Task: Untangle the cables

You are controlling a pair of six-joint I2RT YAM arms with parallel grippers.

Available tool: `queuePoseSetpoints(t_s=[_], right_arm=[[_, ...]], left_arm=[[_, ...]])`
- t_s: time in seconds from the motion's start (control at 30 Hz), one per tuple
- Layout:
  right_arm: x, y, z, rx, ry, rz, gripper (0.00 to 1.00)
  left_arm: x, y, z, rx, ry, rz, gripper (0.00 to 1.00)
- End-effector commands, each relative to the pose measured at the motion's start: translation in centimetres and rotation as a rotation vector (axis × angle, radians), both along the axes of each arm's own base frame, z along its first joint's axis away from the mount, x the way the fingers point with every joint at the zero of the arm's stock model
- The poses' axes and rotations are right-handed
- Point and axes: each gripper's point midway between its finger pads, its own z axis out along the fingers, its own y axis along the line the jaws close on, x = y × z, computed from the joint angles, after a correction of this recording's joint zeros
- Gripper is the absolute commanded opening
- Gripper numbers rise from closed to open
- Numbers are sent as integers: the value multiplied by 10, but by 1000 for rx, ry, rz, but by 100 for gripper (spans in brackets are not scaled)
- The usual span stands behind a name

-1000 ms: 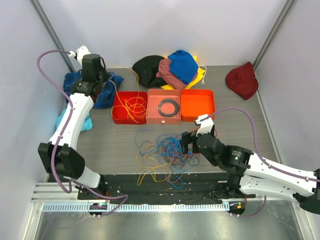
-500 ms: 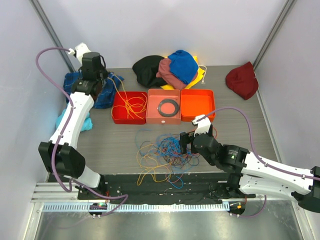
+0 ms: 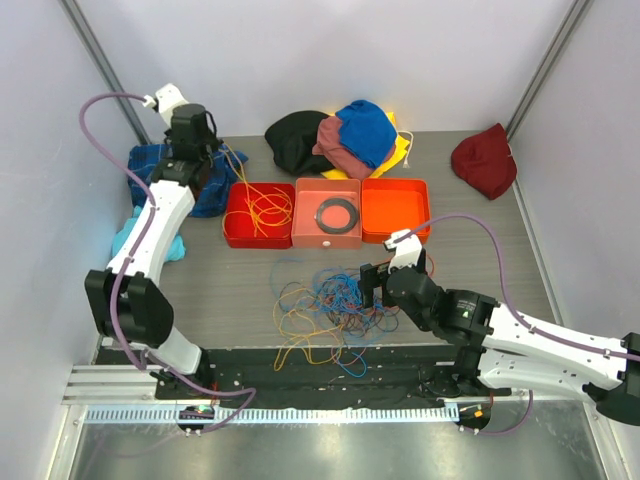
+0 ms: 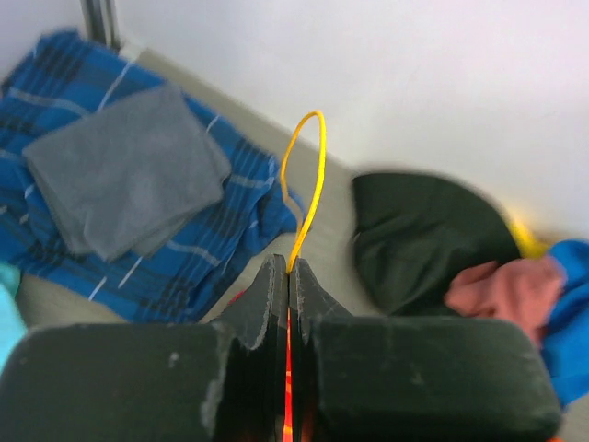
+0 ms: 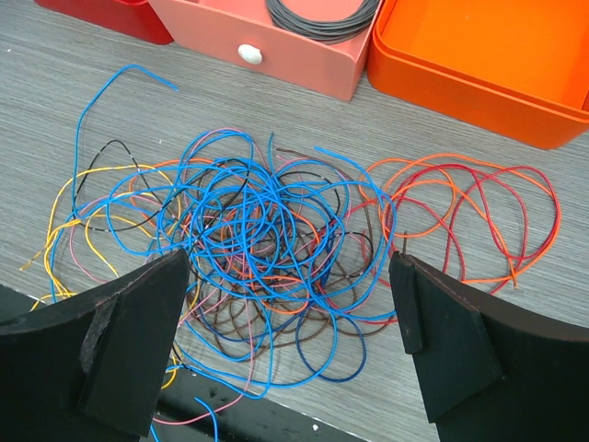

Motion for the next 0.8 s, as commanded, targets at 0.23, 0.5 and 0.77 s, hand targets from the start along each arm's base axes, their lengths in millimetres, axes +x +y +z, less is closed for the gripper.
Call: queuePoseSetpoints(t_s=[0.23, 0.5, 0.77], right_arm=[[5, 0, 7, 20, -30, -29, 100], [4, 0, 7, 39, -30, -25, 100], [2, -1, 4, 59, -19, -26, 100]], left_arm=[[-29, -43, -70, 94, 110, -66, 0], [-61, -65, -105, 68, 200, -145, 0], [-98, -85, -114, 7, 254, -229, 0]])
